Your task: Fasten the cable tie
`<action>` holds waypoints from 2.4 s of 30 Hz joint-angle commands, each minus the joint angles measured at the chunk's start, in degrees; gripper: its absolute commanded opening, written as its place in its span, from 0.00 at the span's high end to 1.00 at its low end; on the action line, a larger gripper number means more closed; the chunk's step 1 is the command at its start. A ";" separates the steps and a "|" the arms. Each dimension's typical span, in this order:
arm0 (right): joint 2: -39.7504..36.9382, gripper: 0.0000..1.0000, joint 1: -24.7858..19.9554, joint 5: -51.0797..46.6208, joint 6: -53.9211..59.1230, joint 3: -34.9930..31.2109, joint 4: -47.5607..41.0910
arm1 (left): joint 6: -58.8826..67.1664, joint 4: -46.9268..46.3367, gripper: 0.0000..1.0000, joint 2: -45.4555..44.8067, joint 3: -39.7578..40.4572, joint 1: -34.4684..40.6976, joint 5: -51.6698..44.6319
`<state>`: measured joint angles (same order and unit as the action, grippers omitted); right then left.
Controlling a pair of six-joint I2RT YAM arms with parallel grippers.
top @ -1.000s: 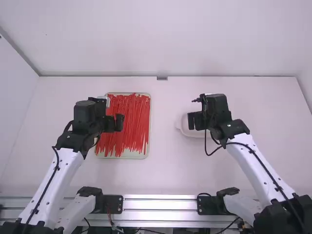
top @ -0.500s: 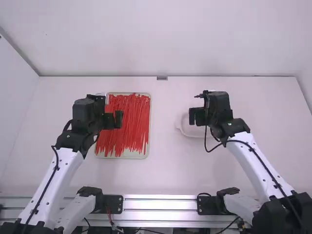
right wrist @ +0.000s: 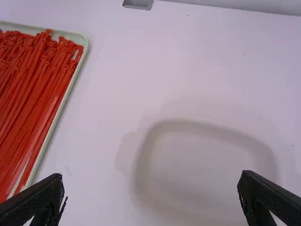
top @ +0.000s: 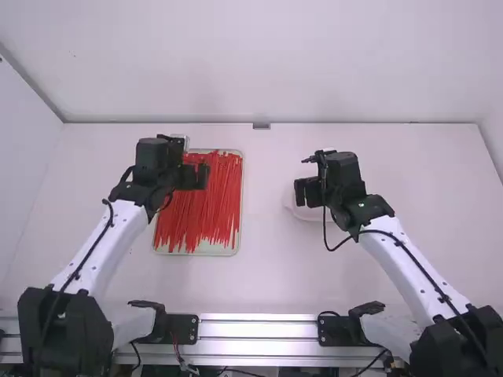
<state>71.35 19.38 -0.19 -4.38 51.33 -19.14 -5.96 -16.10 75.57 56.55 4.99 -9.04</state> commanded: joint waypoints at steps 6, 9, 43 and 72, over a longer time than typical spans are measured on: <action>-3.21 0.02 -0.46 0.17 -0.11 -0.33 -0.94 | 1.88 -3.52 0.01 12.15 13.11 2.75 -0.79; -3.56 0.01 -1.51 0.20 -0.13 -0.33 -1.86 | 1.70 -4.85 0.01 18.08 18.21 3.78 -0.85; -3.54 0.02 -1.75 1.68 0.22 -0.31 -4.07 | -1.25 7.93 0.13 41.03 23.74 5.09 -2.05; -3.54 0.01 -1.75 1.66 0.33 -0.31 -4.04 | -3.65 12.20 0.58 47.80 23.63 5.09 1.46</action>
<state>68.71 17.61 1.48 -4.05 51.33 -23.11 -8.69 -3.99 122.91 79.13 9.76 -9.04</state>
